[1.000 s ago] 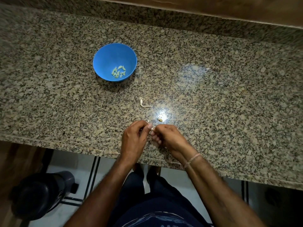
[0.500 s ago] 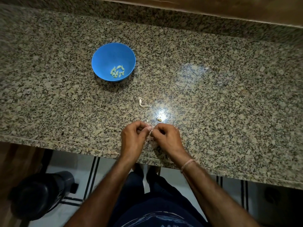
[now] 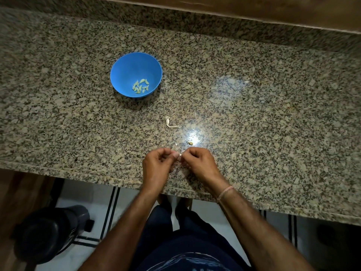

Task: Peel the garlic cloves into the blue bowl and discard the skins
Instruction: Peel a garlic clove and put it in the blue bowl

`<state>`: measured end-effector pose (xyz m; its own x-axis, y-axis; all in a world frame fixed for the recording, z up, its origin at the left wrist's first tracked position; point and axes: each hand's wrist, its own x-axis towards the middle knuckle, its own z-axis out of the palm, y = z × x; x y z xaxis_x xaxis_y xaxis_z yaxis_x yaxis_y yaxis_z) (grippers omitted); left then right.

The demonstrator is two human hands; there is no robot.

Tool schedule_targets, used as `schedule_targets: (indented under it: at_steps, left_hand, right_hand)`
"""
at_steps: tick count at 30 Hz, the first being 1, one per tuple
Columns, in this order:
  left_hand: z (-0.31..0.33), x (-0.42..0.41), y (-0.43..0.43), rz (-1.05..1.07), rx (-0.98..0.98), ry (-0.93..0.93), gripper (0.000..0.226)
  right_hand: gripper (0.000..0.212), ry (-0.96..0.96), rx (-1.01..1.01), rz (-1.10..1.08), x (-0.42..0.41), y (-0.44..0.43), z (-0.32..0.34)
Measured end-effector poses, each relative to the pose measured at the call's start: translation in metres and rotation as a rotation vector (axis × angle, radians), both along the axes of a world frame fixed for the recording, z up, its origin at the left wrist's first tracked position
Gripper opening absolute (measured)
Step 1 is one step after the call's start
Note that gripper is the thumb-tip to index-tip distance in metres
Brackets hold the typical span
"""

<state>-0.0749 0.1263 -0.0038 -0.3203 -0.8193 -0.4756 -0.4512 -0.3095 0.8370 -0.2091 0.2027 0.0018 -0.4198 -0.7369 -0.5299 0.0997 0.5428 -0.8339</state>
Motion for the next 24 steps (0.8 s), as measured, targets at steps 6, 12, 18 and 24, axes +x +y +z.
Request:
schedule_targets:
  at_steps: [6, 12, 18, 24]
  left_hand:
    - [0.000, -0.002, -0.001, -0.092, -0.207, -0.153, 0.022]
    - [-0.005, -0.002, -0.010, -0.122, -0.051, -0.004, 0.007]
    - [0.008, -0.004, -0.026, 0.086, 0.652, 0.190, 0.009]
    - [-0.001, 0.004, -0.028, -0.165, 0.140, 0.059, 0.007]
  right_hand:
    - [0.032, 0.651, -0.167, 0.201, 0.011, 0.003, -0.004]
    - [0.024, -0.082, 0.035, -0.120, 0.009, -0.003, 0.004]
    - [0.028, 0.851, -0.085, 0.188, 0.018, -0.001, -0.007]
    - [0.031, -0.020, 0.039, -0.160, 0.021, -0.006, 0.013]
